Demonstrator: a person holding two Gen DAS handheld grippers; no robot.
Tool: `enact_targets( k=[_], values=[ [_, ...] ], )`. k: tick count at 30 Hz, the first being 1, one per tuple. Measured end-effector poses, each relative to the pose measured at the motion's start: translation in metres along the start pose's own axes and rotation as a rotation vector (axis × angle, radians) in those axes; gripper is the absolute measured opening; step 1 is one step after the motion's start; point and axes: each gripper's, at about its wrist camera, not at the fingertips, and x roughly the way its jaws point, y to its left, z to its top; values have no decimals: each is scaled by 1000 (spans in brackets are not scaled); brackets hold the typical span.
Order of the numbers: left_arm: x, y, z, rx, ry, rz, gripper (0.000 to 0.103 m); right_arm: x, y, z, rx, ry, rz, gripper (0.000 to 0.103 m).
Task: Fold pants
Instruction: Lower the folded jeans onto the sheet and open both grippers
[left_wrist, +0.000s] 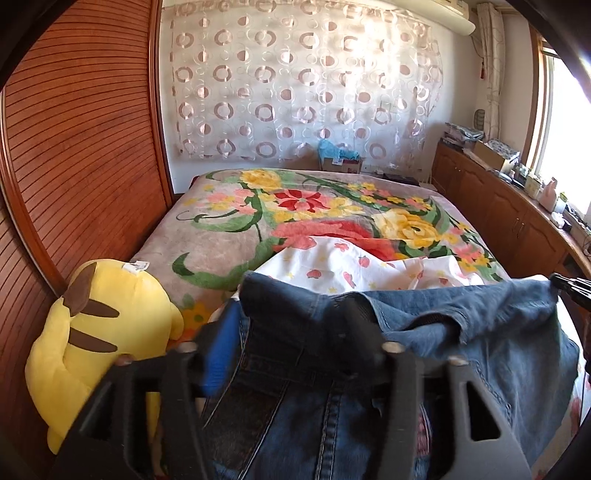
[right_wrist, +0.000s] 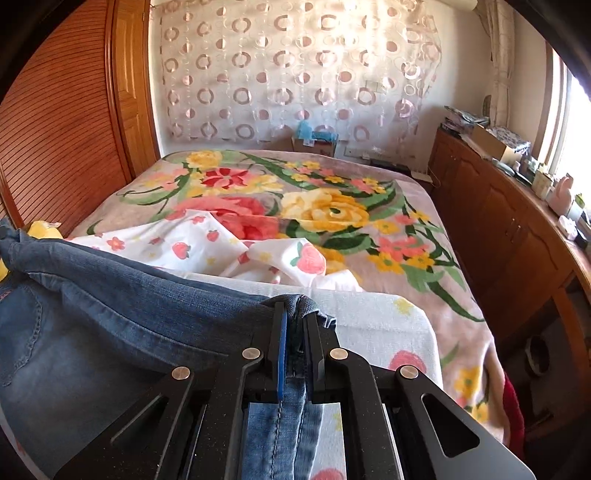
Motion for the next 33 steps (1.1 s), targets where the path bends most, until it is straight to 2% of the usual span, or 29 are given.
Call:
enact_targets(
  k=[1, 4, 9, 10, 12, 15, 22, 27, 33],
  values=[
    [-3, 1, -1, -2, 1, -12, 83, 2, 1, 2, 4, 3, -5, 7],
    [-13, 0, -6, -6, -1, -48, 83, -1, 6, 6, 14, 15, -11, 7],
    [-25, -5, -16, -2, 3, -51, 83, -10, 6, 1, 21, 19, -11, 8],
    [-28, -7, -19, 3, -3, -49, 83, -10, 4, 0, 26, 17, -4, 10],
    [-34, -12, -27, 11, -7, -41, 83, -13, 0, -1, 44, 26, 13, 28],
    [-45, -21, -40, 28, -9, -55, 83, -31, -2, -8, 48, 7, 14, 40],
    [-76, -43, -65, 47, -45, -83, 83, -73, -6, -38, 60, -1, 57, 40],
    [-101, -57, -81, 72, -86, -81, 83, -93, -9, -59, 77, 9, 71, 41],
    [-122, -68, -98, 78, -89, -110, 83, -105, -5, -82, 91, 42, 82, 41]
  ],
)
